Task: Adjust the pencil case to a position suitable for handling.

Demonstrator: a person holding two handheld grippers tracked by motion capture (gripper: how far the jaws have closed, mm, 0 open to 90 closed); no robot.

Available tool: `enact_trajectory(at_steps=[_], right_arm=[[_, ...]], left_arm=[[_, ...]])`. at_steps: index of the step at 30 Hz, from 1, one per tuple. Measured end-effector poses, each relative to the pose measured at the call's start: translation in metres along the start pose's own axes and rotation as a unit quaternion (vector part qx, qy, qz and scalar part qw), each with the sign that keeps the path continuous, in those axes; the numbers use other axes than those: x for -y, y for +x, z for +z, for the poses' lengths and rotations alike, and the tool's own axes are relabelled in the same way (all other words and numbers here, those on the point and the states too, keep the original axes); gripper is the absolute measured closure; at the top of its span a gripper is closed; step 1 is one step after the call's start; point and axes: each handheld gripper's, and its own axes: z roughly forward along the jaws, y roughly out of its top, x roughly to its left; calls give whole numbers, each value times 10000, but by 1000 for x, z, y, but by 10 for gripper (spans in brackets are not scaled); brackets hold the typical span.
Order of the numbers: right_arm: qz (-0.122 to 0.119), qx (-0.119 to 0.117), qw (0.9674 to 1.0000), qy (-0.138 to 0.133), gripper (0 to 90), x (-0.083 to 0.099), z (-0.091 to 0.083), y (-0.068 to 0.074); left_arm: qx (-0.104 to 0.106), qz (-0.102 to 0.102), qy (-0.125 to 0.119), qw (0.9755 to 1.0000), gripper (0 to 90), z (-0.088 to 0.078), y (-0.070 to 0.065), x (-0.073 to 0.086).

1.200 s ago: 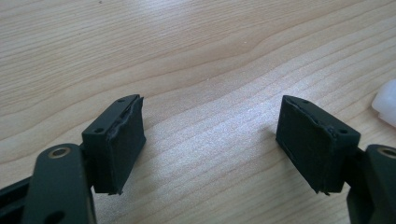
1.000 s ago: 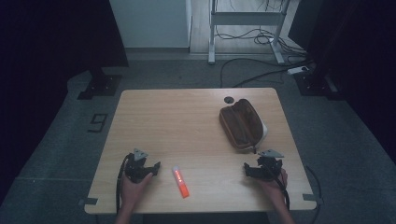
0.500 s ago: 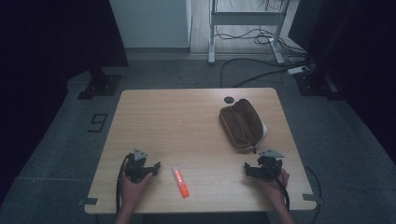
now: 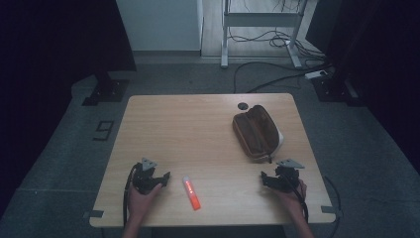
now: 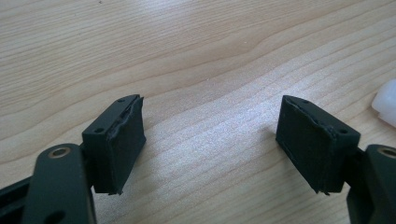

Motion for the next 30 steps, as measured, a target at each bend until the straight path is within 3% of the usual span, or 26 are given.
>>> enact_trajectory(at_steps=[10,15,30], right_arm=[[150,74,9992,-368,138,-7,-10,-3],[162,2,9988,-458,147,-11,-13,-5],[279,-24,9956,-898,185,-37,-26,-15]], left_arm=[[-1,0,0,10000,233,0,0,0],[-1,-1,0,10000,233,0,0,0],[-3,0,1,10000,233,0,0,0]])
